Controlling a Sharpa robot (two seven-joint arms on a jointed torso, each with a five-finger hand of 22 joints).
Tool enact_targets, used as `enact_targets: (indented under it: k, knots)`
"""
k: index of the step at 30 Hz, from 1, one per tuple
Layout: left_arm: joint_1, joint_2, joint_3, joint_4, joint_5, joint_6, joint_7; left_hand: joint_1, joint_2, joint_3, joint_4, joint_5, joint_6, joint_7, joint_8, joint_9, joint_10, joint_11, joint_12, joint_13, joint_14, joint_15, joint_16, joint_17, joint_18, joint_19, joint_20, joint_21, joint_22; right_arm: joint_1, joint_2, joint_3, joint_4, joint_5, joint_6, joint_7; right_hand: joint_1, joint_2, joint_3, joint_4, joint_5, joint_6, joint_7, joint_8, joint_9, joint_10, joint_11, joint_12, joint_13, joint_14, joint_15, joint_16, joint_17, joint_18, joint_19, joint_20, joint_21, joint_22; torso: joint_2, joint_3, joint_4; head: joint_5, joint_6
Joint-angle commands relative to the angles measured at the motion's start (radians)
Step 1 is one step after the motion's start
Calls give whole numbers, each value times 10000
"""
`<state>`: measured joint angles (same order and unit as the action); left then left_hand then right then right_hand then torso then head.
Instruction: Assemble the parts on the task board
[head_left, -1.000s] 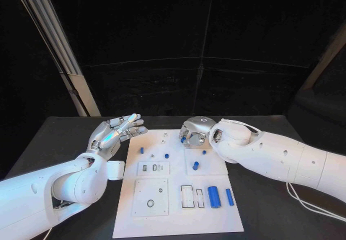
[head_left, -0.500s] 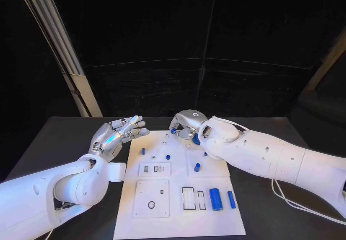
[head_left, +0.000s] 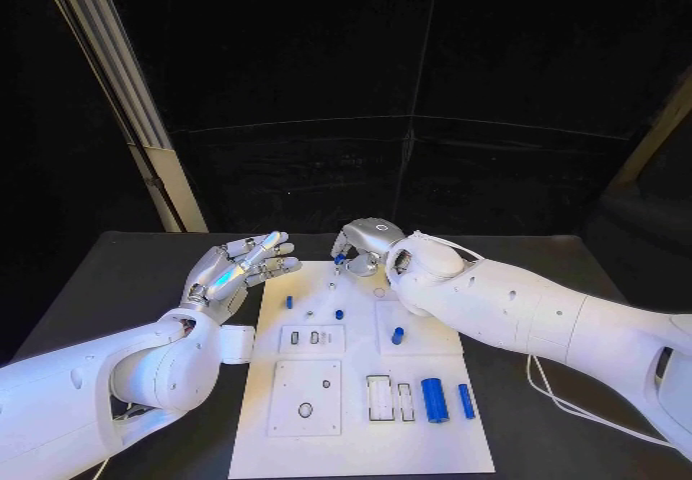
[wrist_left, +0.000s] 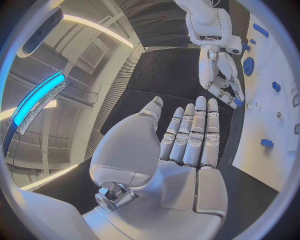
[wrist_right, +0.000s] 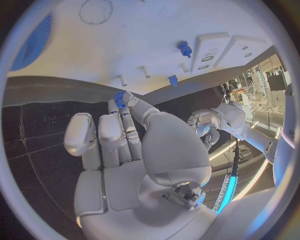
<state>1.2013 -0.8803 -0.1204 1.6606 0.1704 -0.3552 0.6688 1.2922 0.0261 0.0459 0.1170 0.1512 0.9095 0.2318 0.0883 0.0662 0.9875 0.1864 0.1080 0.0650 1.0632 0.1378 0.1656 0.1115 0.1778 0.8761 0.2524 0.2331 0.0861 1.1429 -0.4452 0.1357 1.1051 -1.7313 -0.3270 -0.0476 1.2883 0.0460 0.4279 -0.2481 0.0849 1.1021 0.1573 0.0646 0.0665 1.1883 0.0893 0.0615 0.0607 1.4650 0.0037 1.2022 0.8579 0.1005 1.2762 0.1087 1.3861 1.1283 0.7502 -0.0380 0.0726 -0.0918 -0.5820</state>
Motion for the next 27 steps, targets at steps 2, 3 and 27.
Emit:
enact_targets:
  k: [2, 3, 27]
  knots:
    - [33, -9, 9, 26, -16, 136, 52, 17, 80, -11, -70, -23, 13, 157, -30, -16, 3, 61, -38, -13, 6, 63, -66, 10, 63, 69, 30, -32, -8, 35, 23, 5, -26, 38, 416, 186, 1, -129, 79, 15, -53, -41, 36, -14, 4, -34, 31, 8, 17, -48, 37, 12, -21, -68, -34, 75, 48, -8, 20, -6, 7, 22, -3]
    - [37, -14, 9, 31, -16, 135, 53, 17, 80, -11, -70, -23, 13, 157, -30, -16, 3, 61, -38, -13, 6, 63, -66, 10, 63, 69, 30, -32, -8, 35, 23, 5, -22, 36, 467, 188, 1, -129, 79, 15, -53, -41, 36, -14, 4, -34, 31, 8, 17, -48, 37, 12, -21, -68, -34, 75, 48, -8, 23, -9, 4, 29, 3]
    - [62, -5, 10, -14, -16, 188, 25, 16, 92, -4, -92, -24, -4, 161, -52, -17, -17, 66, -60, -15, 12, 66, -85, 12, 64, 75, 33, -46, -22, 36, 328, 1, -350, -237, 827, -88, -78, -278, 199, 128, -40, -56, 36, -12, 7, -55, 38, 10, 18, -71, 44, -17, -106, -55, -83, 85, 28, -63, 46, -16, 20, 31, -87]
